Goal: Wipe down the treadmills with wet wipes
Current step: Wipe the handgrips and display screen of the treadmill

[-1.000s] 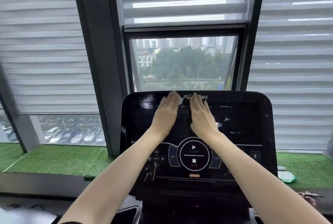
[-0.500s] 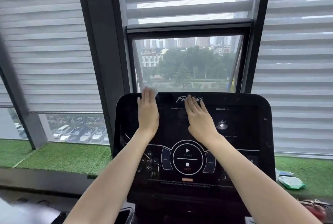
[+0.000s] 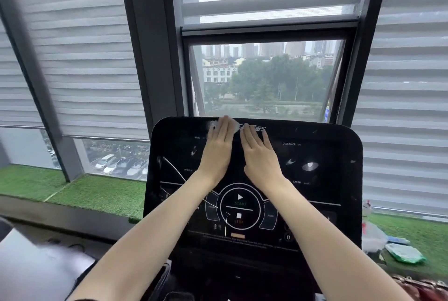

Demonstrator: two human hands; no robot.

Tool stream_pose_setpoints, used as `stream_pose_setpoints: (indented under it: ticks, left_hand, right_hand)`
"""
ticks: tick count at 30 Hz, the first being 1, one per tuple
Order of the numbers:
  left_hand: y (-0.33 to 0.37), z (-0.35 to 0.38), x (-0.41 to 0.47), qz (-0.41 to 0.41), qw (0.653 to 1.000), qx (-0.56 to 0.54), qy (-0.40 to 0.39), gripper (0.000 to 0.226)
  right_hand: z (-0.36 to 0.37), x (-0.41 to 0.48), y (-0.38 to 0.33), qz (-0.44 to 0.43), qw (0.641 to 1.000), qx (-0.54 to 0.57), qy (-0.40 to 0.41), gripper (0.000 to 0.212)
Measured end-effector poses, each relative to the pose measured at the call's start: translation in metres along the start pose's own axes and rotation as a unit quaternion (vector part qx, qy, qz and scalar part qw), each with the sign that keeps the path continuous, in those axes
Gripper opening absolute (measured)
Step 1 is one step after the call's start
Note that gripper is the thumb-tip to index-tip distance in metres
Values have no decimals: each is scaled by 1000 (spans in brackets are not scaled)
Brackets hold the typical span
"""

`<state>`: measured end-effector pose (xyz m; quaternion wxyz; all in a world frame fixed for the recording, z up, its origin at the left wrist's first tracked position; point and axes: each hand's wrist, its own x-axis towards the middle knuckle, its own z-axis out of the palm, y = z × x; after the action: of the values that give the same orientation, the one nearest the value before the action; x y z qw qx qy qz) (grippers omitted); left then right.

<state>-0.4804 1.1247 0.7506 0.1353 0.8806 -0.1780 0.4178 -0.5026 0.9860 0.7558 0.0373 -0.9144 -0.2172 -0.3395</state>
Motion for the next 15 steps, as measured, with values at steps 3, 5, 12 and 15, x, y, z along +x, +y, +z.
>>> stream_pose_setpoints:
  ticks: [3, 5, 12, 15]
  left_hand:
    - [-10, -6, 5, 67, 994, 78, -33, 72]
    - [-26, -14, 2, 11, 994, 108, -8, 82]
    - [-14, -4, 1, 110, 988, 106, -38, 64]
    - [-42, -14, 7, 45, 988, 148, -18, 72]
  right_hand:
    - [-2, 1, 4, -11, 1000, -3, 0, 83]
    - [2, 1, 4, -9, 1000, -16, -1, 83]
    - [2, 1, -2, 8, 1000, -8, 0, 84]
    - [4, 1, -2, 12, 999, -29, -6, 85]
